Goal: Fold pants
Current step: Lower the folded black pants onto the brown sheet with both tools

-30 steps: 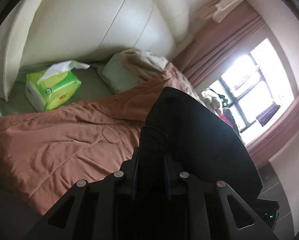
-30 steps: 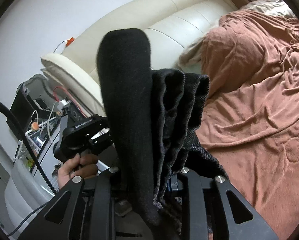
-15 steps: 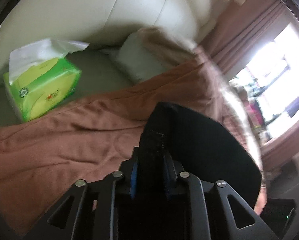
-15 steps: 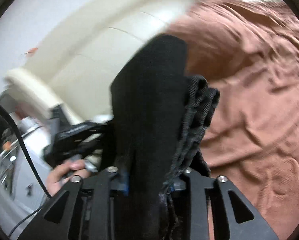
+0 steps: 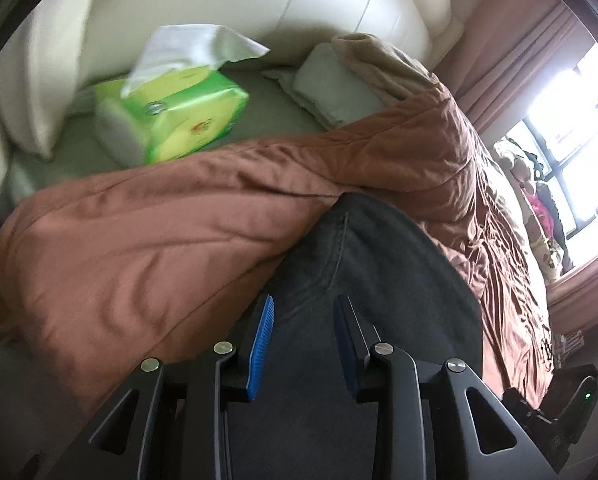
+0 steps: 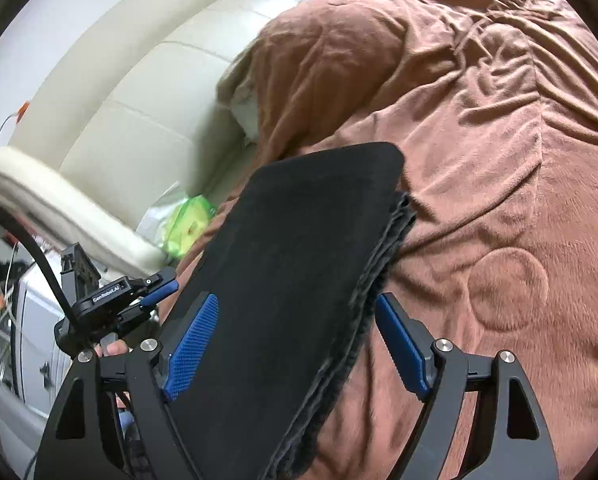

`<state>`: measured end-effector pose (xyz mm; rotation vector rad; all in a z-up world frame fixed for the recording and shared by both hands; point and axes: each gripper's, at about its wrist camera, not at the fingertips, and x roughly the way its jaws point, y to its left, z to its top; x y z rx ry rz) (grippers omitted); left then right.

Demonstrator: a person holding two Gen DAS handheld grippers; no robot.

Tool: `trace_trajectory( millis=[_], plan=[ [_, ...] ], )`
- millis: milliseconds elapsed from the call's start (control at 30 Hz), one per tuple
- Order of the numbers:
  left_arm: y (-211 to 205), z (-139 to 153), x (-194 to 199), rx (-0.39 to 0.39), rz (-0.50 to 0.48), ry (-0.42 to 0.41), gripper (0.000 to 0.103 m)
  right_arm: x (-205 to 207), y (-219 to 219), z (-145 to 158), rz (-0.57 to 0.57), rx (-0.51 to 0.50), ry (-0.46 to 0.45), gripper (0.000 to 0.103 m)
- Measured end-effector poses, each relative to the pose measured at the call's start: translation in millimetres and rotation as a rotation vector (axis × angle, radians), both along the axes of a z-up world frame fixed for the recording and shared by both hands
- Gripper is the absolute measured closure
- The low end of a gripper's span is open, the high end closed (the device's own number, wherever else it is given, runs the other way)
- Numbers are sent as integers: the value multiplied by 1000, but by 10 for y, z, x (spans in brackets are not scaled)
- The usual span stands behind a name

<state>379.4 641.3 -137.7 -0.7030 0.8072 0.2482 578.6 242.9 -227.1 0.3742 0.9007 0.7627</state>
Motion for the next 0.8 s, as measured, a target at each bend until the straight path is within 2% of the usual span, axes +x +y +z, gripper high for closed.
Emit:
trace_trajectory(
  millis=[167,367,533,633,733,800],
  plan=[
    [-102,24,-282,34,7,17,70,-182,5,106,57,-12,-60,23],
    [-281,169,-549,83,-8,-14,70,-441,6,323,97,-32,-127,23],
    [-492,167,-622,77,-63,-49,70,-676,116,425,168,-72,-199,35],
    [-584,40,-613,68,-78,-35,70,-731,240,357,220,-103,-199,41],
    [-600,-124,-647,56,-49,0,70,-729,281,195,244,-151,-179,43],
    [-589,-199,-706,49,-26,5,71,-721,287,76,256,-205,-155,50]
  ],
)
